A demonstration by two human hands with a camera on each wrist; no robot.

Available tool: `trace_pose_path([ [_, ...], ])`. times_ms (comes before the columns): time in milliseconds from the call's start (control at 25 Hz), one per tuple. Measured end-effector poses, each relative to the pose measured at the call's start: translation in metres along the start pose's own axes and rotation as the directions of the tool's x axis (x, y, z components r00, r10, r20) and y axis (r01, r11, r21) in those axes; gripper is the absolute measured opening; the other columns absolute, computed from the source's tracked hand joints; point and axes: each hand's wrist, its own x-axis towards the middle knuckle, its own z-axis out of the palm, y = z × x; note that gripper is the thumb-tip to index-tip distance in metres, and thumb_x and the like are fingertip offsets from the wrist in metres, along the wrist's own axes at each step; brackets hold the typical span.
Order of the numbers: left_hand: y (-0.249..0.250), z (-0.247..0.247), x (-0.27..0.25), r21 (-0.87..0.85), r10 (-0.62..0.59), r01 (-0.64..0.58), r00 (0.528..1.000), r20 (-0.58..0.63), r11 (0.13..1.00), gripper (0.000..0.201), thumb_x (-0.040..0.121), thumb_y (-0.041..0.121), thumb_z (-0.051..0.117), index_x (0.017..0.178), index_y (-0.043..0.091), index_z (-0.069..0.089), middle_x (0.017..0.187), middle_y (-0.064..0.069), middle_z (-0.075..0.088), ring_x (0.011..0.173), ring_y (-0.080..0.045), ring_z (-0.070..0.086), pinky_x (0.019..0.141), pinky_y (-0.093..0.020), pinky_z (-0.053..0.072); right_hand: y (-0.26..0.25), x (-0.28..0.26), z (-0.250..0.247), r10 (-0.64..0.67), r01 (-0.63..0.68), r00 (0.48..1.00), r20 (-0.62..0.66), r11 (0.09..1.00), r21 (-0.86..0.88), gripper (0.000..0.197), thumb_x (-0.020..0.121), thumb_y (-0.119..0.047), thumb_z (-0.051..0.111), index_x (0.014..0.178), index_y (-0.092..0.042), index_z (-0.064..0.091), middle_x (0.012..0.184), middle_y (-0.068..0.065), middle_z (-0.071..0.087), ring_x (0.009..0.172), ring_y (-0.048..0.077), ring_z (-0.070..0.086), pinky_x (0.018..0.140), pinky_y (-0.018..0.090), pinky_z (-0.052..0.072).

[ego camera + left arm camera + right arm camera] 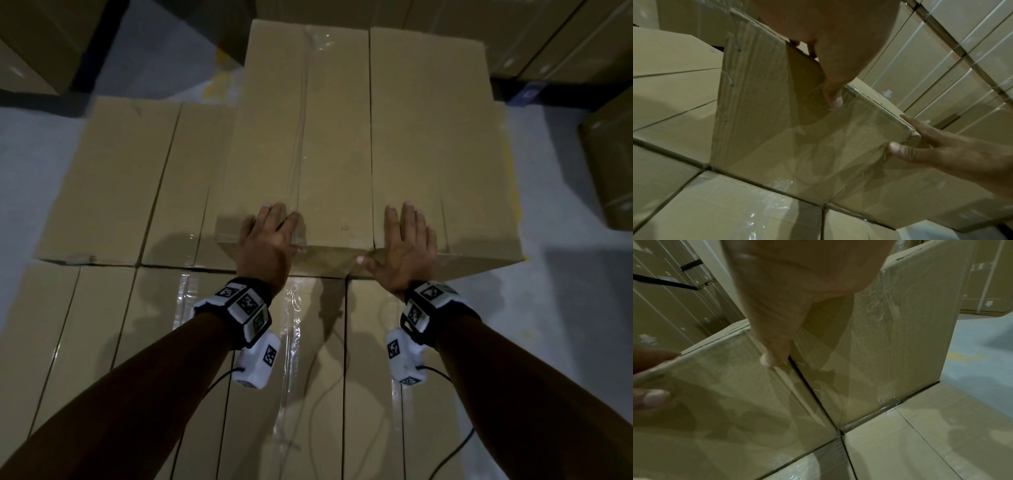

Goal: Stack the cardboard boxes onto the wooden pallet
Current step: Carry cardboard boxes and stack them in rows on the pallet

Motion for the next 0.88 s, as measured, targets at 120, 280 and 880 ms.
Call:
trace_pose_path([
  [120,0.0,-0.001,0.002,-0.012,-0.008,0.008,1.0,0.014,1.0,0.061,0.08,0.025,0.079,0.136,0.013,0.057,0.146,-0.019,0.049,0.137,-0.037,0.043,0.111,-0.054,0.032,0.0,0.0,0.001,0.007,-0.007,1.0,-0.013,1.0,0.0,0.105,0.089,-0.076,0.041,0.157,-0.021,-0.016,0.164,0.012,-0.023,0.152,0.033,-0.016,0.123,0.049,-0.004],
  [280,0.001,-0.001,0.004,-0.017,-0.017,0.018,1.0,0.018,1.0,0.061,0.081,0.025,0.077,0.137,0.014,0.056,0.148,-0.017,0.048,0.139,-0.035,0.041,0.113,-0.052,0.029,-0.001,0.0,0.004,0.007,-0.006,0.998,-0.06,1.0,0.017,0.102,0.089,-0.074,0.041,0.159,-0.021,-0.011,0.165,0.012,-0.018,0.153,0.033,-0.012,0.124,0.05,-0.002],
  [880,0.006,0.004,0.004,0.216,-0.039,-0.015,0.968,0.247,0.976,0.071,0.101,0.034,0.038,0.158,0.028,-0.005,0.165,-0.014,-0.005,0.152,-0.033,-0.002,0.121,-0.049,0.003,0.002,0.004,0.002,0.016,-0.016,1.0,-0.023,1.0,-0.015,0.103,0.09,-0.068,0.051,0.158,-0.022,-0.012,0.165,0.011,-0.017,0.153,0.033,-0.01,0.123,0.049,0.001],
])
